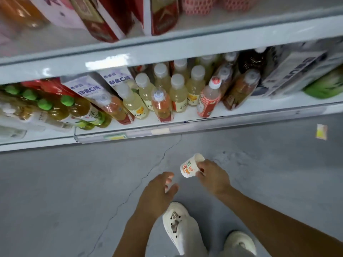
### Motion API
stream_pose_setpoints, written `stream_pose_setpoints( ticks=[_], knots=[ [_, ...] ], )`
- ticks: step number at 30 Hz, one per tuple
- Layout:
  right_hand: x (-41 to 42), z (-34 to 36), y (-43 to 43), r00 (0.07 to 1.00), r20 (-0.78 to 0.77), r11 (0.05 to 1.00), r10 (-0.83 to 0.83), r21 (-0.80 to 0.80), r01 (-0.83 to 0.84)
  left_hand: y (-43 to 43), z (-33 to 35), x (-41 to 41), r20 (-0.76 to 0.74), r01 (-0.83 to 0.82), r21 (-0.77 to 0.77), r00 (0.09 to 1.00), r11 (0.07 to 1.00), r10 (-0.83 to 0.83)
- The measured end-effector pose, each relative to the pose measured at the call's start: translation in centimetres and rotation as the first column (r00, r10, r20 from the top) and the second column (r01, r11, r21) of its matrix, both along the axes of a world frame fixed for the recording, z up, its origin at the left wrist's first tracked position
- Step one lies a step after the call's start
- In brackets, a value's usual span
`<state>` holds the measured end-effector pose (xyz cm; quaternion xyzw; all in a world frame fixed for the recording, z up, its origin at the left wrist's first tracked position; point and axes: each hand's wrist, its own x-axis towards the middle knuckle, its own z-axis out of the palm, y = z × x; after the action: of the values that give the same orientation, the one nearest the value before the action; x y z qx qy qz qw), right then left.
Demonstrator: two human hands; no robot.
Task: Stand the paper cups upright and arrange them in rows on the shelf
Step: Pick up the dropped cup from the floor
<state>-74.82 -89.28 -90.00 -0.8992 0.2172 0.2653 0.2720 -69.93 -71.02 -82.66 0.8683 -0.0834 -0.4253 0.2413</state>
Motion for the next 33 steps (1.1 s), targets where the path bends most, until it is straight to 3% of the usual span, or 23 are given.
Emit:
stream_pose_setpoints(
  ticks=[2,4,8,12,16,22,29,33],
  knots=[
    [-1.6,6.3,-0.6,0.991,0.071,0.993,0.116,-0.033,-0.114,-0.6,4.8,-0.7,0.042,-0.016,-0.017,0.999,1.0,0.017],
    [-2.9,13.1,-1.1,0.943,0.251,0.975,0.22,-0.084,-0.205,-1.3,10.0,-1.5,0.088,-0.069,-0.068,0.993,0.995,0.075],
    [-4.7,26.7,-3.4,0.833,0.473,0.951,0.289,-0.037,-0.308,-2.3,22.3,-2.5,0.029,-0.222,-0.235,0.972,0.946,0.235],
    [-5.4,40.2,-5.7,0.733,0.6,0.921,0.32,-0.018,-0.388,-3.6,34.6,-4.2,0.027,-0.179,-0.378,0.979,0.908,0.204],
    [-6.5,52.3,-7.2,0.663,0.692,0.908,0.286,0.025,-0.417,-5.9,45.5,-5.7,0.136,-0.054,-0.543,0.979,0.838,0.151],
    [-9.1,67.0,-9.5,0.566,0.795,0.914,0.216,0.039,-0.404,-8.9,58.9,-7.1,0.348,0.068,-0.651,0.912,0.756,0.218],
    [-10.2,77.6,-12.9,0.343,0.937,0.969,0.06,0.028,-0.245,-12.9,69.3,-5.6,0.547,0.256,-0.695,0.794,0.672,0.265],
    [-7.3,81.6,-14.9,0.329,0.943,0.975,-0.056,0.123,-0.186,-15.7,74.6,-1.8,0.653,0.327,-0.67,0.687,0.667,0.319]
  ],
)
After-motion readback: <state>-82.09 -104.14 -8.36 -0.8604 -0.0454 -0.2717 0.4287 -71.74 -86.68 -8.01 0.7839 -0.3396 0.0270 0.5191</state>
